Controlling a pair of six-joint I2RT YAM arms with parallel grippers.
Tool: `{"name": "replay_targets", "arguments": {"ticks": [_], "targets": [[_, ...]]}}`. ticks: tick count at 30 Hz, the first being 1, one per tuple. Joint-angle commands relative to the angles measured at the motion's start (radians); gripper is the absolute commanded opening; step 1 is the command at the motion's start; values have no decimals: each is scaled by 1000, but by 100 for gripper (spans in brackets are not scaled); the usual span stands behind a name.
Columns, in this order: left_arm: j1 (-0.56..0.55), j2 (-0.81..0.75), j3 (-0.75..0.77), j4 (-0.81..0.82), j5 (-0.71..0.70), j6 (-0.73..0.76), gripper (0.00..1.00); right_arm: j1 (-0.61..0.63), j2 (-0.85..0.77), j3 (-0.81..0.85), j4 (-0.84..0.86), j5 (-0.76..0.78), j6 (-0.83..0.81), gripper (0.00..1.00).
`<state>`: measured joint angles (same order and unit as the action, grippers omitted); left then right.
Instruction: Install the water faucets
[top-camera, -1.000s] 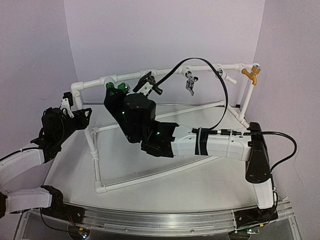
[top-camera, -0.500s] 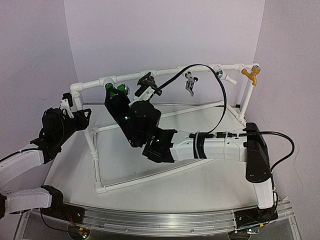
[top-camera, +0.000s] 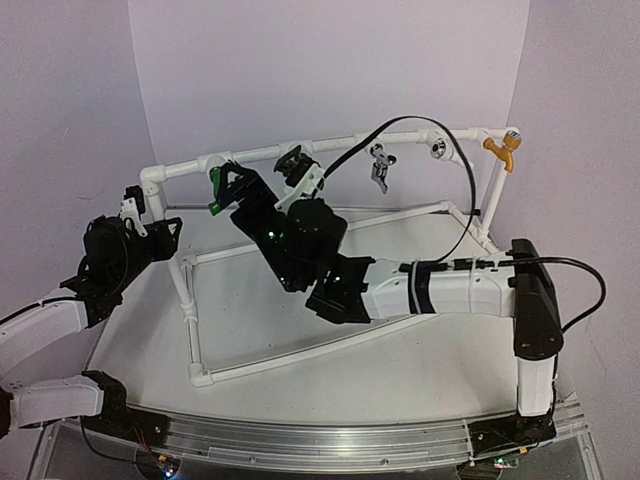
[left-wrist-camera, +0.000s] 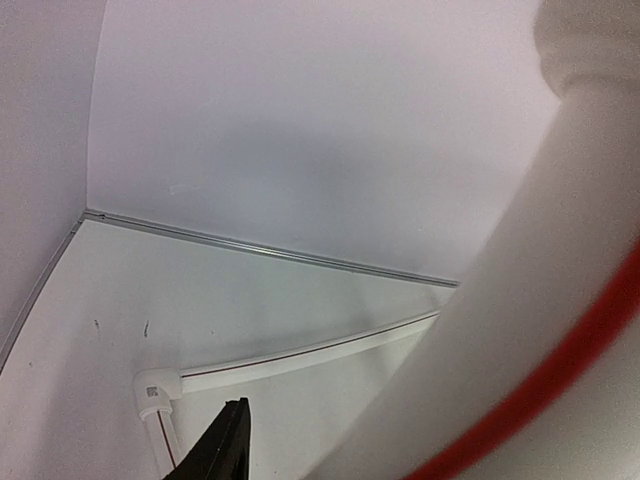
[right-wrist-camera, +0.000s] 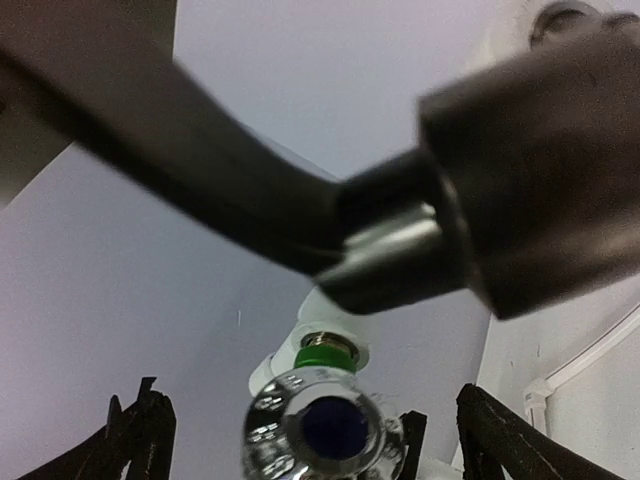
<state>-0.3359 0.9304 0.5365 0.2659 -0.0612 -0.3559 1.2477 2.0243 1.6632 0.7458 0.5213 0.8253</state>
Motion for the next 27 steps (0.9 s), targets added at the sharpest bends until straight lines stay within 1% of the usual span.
{"name": "replay_targets", "arguments": {"ticks": [1,4,6,9,11,12,13,15,17,20,23,25,27], "targets": [[-38,0,47,-86,100,-197,0,45,-173,-139,49,-53,-133,98],[-39,7,50,-88,108,-192,0,63,-245,-242,-43,-52,-131,98],[-38,12,48,-88,107,-192,0,83,-293,-298,-115,-60,-234,98],[-38,18,49,-89,111,-188,0,130,-360,-317,-295,-17,-471,98],[-38,13,42,-89,112,-186,0,149,-392,-343,-350,-64,-690,98],[-38,9,39,-89,110,-187,0,159,-403,-345,-381,-97,-832,98],[-38,6,34,-89,106,-188,0,173,-409,-335,-440,-107,-1011,98],[-38,4,29,-89,108,-188,0,196,-396,-288,-541,-56,-1347,98],[-38,3,24,-90,111,-184,0,211,-367,-230,-595,4,-1683,98],[-38,1,21,-90,106,-186,0,211,-300,-130,-602,117,-2072,98],[-39,5,24,-90,111,-184,0,210,-239,-66,-500,153,-2383,96],[-38,4,23,-90,108,-185,0,209,-209,-25,-460,145,-2506,93],[-38,4,24,-89,105,-184,0,203,-166,29,-459,153,-2598,90]]}}
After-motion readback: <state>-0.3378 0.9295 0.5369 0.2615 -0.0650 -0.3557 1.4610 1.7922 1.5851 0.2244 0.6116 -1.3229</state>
